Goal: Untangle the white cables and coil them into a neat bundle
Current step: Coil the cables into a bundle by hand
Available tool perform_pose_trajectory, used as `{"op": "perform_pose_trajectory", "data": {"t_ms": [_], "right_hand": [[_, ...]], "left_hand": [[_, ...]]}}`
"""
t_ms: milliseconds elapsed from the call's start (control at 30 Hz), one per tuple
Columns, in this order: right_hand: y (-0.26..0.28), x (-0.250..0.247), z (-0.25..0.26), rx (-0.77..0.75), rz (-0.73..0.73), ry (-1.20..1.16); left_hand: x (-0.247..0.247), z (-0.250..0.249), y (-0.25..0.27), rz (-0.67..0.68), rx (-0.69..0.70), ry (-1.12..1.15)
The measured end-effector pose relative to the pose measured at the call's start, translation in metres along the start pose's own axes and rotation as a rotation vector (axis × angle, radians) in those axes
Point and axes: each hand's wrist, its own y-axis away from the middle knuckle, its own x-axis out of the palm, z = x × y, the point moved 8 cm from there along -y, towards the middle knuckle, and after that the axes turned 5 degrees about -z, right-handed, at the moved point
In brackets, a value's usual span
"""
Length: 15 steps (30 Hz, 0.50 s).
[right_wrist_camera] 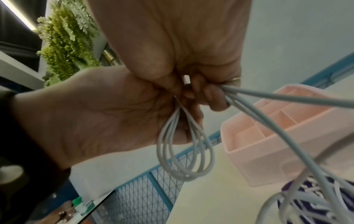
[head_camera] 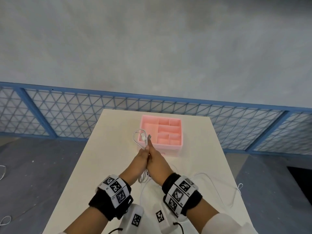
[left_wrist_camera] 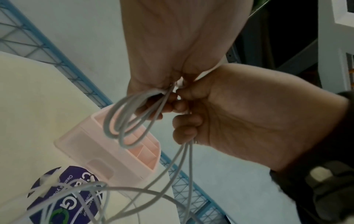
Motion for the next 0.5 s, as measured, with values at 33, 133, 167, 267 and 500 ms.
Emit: {"op": "perform_pose_trajectory", "data": {"t_ms": [33, 133, 167, 267, 500], "right_hand": [[0.002, 0.000, 0.003, -0.018, -0.001, 0.036], [0.011, -0.002, 0.010, -0.047, -0.027, 0.174], [0.013, -0.003, 0.013, -0.056, -0.033, 0.205], [0.016, -0.015, 0.023, -0.137, -0.178, 0.114], [0.023, -0.015, 0.020, -0.218, -0.157, 0.008]], "left_hand": [[-0.001, -0.002, 0.003, -0.012, -0.003, 0.026], [0.000, -0.005, 0.012, -0.025, -0.003, 0.141], [0.000, -0.007, 0.015, -0.026, -0.010, 0.182], [0.001, -0.010, 0.016, -0.048, -0.023, 0.301], [0.005, -0.016, 0.022, -0.017, 0.011, 0.326]]}}
